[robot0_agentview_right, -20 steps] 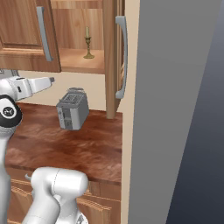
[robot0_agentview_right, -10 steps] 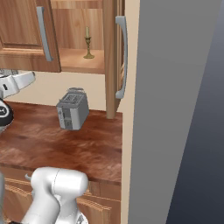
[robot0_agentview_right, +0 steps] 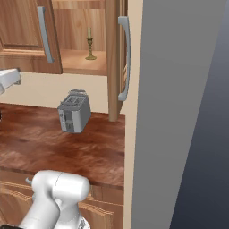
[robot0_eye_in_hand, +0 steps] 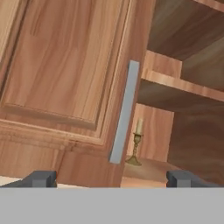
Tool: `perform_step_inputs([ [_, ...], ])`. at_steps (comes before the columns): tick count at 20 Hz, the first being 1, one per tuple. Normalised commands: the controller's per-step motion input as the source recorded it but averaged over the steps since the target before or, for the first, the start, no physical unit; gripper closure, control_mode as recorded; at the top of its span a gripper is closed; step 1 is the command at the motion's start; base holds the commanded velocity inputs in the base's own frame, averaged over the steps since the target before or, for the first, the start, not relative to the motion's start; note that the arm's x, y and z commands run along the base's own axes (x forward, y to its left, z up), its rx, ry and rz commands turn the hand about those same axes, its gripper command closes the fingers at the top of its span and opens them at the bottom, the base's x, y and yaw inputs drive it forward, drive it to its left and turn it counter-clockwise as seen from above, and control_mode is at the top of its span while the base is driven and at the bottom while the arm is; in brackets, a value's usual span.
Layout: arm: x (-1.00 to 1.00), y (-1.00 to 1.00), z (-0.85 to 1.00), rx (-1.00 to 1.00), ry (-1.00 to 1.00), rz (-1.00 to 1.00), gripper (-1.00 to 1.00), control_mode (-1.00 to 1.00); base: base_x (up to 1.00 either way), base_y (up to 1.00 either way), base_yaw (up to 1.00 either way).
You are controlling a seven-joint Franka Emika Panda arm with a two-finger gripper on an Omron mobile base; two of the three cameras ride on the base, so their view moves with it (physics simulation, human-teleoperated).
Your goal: Get the candle and the beer from the cabinet and move them to the dining counter.
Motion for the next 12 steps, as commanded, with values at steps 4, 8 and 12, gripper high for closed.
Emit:
perform_step_inputs([
  [4,-0.23,-0.2,0.08,0.1,-0.15,0.14,-1.0,-1.0,0.0,0.0,0.0],
  [8,-0.01,-0.39,0.13,0.11,-0.09,0.13,-1.0,-1.0,0.0,0.0,0.0],
  [12,0.16,-0.36,0.24,0.11,-0.01,0.11,-1.0,-1.0,0.0,0.0,0.0],
])
